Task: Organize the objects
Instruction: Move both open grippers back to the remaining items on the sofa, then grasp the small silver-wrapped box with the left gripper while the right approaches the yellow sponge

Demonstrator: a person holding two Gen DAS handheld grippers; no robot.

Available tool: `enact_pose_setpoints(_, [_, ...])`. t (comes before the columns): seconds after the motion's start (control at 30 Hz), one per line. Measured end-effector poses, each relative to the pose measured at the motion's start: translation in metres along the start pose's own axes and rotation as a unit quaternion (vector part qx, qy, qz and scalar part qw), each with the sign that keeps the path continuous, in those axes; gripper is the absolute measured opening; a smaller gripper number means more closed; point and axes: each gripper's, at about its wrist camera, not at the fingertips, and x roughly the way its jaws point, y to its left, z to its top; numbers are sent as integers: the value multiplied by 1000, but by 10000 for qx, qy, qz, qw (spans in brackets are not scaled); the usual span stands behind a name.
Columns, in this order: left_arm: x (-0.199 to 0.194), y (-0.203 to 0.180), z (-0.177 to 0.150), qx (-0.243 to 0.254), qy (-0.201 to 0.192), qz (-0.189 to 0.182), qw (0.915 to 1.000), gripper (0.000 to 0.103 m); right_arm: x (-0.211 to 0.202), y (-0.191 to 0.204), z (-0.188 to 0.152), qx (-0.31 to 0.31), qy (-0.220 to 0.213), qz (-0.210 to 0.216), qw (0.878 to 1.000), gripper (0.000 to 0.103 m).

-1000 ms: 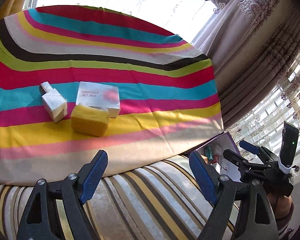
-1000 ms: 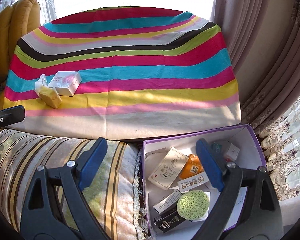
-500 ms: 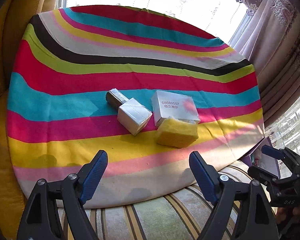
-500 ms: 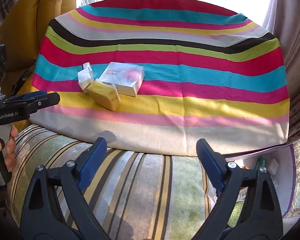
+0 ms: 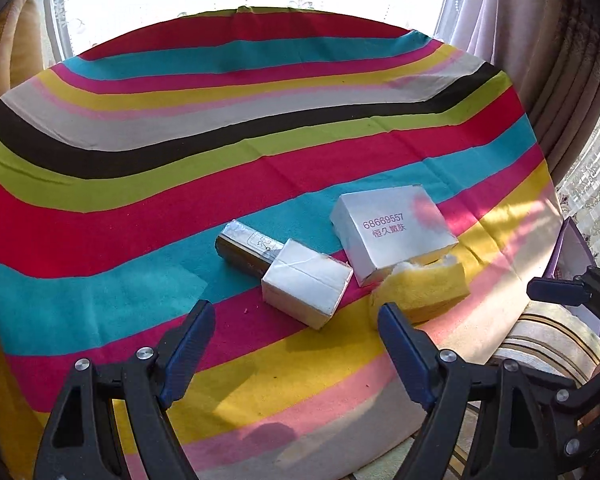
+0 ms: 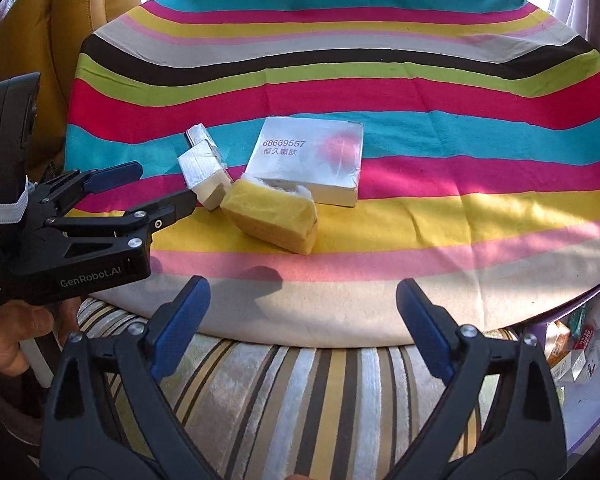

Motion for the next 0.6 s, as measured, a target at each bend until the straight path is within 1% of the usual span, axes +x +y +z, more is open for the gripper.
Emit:
enact_pose_setpoints(0.1, [10, 1, 3, 217, -1, 20, 9998, 84, 7, 5, 5, 124, -30, -30, 9999, 96])
enact_pose_setpoints(0.17, [17, 4, 4, 235, 46, -139, 9996, 80, 12, 7, 7, 183, -51, -122, 9997, 96])
enact_pose_setpoints(0.27, [26, 3, 6, 336, 66, -329, 9989, 66, 18, 10, 11, 249, -50, -199, 9995, 97])
enact_pose_setpoints(0.3, [29, 4, 6, 336, 126, -367, 9987, 53, 20, 11, 12, 256, -51, -232, 9994, 97])
enact_pose_setpoints(0.43, [24, 14, -2, 49, 96, -552, 9984, 51, 27, 13, 16, 346, -29, -334, 9988, 97])
enact_pose_setpoints(0.53, [14, 23, -7, -190, -28, -498, 9986, 51, 31, 13, 19, 394, -33, -411, 9984, 97])
enact_pose_setpoints(0.6, [5, 28, -9, -332, -135, -317, 9989, 51, 34, 17, 23, 404, -44, -468, 9981, 97])
